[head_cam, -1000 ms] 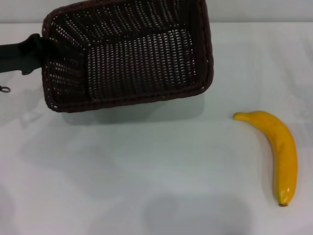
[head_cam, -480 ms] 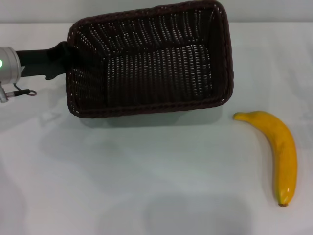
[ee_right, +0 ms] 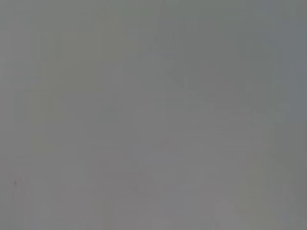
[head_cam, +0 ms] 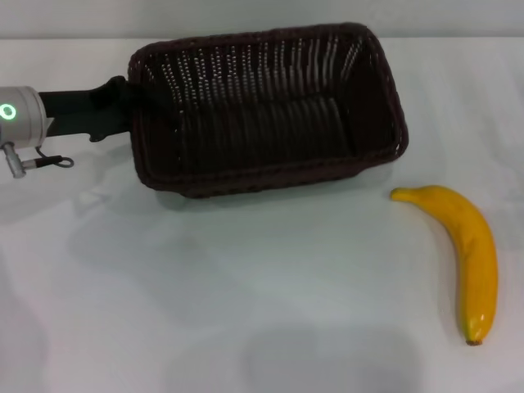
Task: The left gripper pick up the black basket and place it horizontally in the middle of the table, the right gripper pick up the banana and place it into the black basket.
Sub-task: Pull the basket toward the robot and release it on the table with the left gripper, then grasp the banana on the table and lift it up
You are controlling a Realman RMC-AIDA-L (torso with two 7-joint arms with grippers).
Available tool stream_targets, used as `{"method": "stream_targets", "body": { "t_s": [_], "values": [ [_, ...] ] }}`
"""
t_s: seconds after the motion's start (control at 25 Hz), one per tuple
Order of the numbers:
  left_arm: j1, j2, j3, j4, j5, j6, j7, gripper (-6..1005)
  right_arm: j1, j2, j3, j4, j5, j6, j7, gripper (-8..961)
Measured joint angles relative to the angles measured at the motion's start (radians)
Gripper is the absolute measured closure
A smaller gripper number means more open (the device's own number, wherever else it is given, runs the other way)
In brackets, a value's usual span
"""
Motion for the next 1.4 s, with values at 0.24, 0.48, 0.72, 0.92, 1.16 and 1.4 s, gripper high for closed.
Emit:
{"method": "stream_targets", "body": {
  "t_s": [0.24, 0.48, 0.72, 0.92, 1.16, 1.4],
  "values": [
    [0.014, -0.003, -0.003, 0.013, -0.049, -0.023, 0.076, 463, -0.002, 0.0, 0.0, 0.0, 0.001, 0.0, 0.002, 111],
    [0.031, 0.004, -0.004, 0.026, -0.047, -0.023, 0.134, 330, -0.004, 0.0, 0.0, 0.001, 0.001, 0.001, 0.005, 112],
    [0.106, -0.009, -0.009, 0.114, -0.116, -0.044, 0.192, 253, -0.006, 0.0, 0.0, 0.003, 0.006, 0.008, 0.008, 112],
    [0.241, -0.034, -0.012, 0.144, -0.416, -0.083, 0.424, 194, -0.016, -0.003, 0.001, 0.011, 0.027, 0.037, 0.132, 111],
    [0.405, -0.099, -0.014, 0.113, -0.799, -0.081, 0.814, 158, -0.042, -0.035, -0.018, 0.063, -0.026, 0.057, 0.402, 113],
    [0.459, -0.114, -0.017, -0.07, -1.098, -0.151, 1.175, 156, -0.072, -0.155, -0.035, 0.248, -0.353, 0.101, 0.87, 116]
  ]
}}
